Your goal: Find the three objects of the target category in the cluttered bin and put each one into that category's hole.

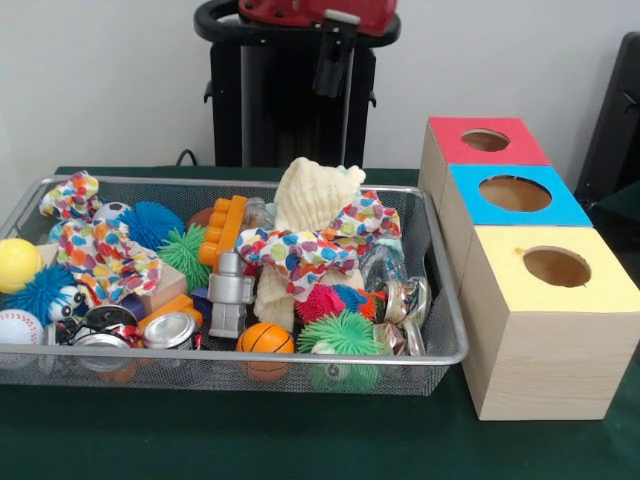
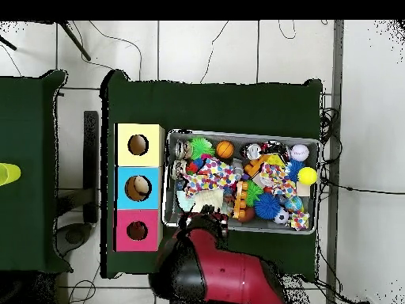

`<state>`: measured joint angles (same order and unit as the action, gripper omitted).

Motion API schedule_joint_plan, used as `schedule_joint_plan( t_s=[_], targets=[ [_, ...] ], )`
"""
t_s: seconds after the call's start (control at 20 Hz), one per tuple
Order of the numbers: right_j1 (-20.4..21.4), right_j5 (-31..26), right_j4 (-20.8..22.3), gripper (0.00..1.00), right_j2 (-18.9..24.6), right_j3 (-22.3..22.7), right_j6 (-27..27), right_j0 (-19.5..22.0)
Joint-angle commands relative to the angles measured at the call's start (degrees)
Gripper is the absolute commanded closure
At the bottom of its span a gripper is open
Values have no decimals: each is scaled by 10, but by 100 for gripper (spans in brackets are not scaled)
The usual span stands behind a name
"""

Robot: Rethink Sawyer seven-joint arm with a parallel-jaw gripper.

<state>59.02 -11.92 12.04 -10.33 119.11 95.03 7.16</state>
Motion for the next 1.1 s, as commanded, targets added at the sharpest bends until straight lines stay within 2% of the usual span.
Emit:
schedule_joint_plan(
  t_s=[0.05, 0.2, 0.55, 0.6, 0.7, 0.9, 1.1],
  targets=[
    [-11, -10, 51, 0, 106, 54, -14, 85],
    [-4, -19, 44, 0, 121, 64, -15, 103],
    [0, -15, 51, 0, 128, 68, 5, 113],
    [-1, -9, 53, 0, 122, 65, 12, 108],
    [-6, 35, 32, 0, 99, 74, 69, 100],
    [-11, 43, 45, 0, 81, 61, 64, 88],
    [-30, 47, 27, 0, 67, 58, 88, 81]
  ],
)
